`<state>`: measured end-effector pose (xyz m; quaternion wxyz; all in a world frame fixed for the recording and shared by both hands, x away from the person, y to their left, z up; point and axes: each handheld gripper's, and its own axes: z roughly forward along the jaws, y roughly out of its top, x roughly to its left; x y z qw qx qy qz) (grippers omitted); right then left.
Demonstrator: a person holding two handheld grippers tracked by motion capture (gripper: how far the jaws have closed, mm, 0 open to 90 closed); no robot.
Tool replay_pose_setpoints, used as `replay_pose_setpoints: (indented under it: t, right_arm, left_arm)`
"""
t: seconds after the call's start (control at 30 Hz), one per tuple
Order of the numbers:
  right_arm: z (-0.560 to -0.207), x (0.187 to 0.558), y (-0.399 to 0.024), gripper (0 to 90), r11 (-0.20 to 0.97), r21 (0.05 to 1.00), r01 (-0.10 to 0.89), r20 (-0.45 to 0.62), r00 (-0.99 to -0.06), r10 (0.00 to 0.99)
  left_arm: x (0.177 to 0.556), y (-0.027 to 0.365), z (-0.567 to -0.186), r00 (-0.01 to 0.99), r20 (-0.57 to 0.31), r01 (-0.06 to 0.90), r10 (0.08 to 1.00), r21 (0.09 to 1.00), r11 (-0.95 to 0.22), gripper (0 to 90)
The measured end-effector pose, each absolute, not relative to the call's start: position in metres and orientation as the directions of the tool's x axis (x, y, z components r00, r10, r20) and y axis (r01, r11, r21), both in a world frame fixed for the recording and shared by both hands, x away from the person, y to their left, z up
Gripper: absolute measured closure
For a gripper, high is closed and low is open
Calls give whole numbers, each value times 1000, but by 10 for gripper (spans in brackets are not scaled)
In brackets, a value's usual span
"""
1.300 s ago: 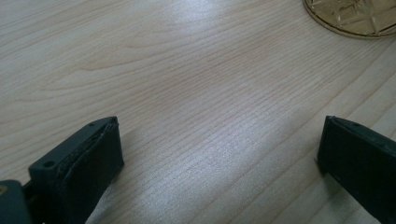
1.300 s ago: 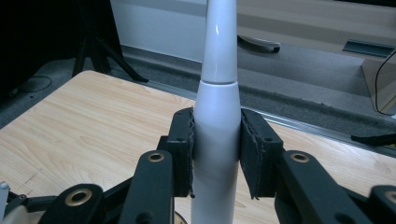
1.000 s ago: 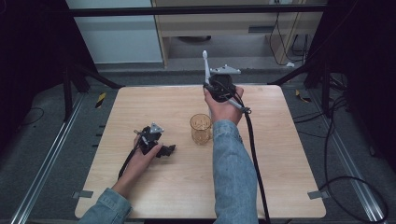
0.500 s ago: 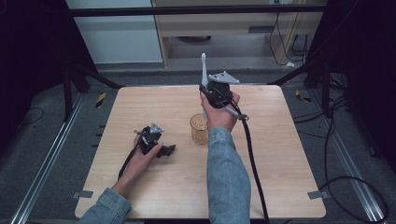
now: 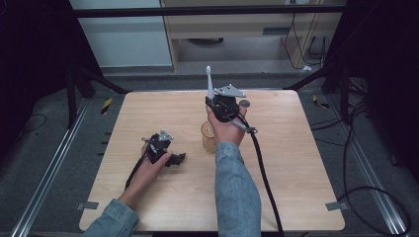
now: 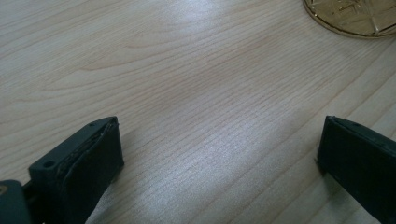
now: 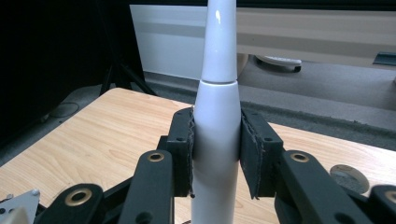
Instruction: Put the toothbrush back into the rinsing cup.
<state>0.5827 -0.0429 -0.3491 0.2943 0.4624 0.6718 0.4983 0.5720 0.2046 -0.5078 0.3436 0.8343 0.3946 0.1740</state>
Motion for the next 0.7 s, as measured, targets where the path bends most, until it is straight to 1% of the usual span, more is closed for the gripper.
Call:
replay_pose_setpoints:
  t: [0.53,0.7]
  right_arm:
    - [-372,585,-43,670,93,925,369,67,-398,915]
    - [-378,584,-42,670,116,916,384,53,-401,914]
  left_arm:
    - [572,205,-508,629,20,538,777,710,-453,0]
    - [572,205,-508,629,20,538,777,710,-454,0]
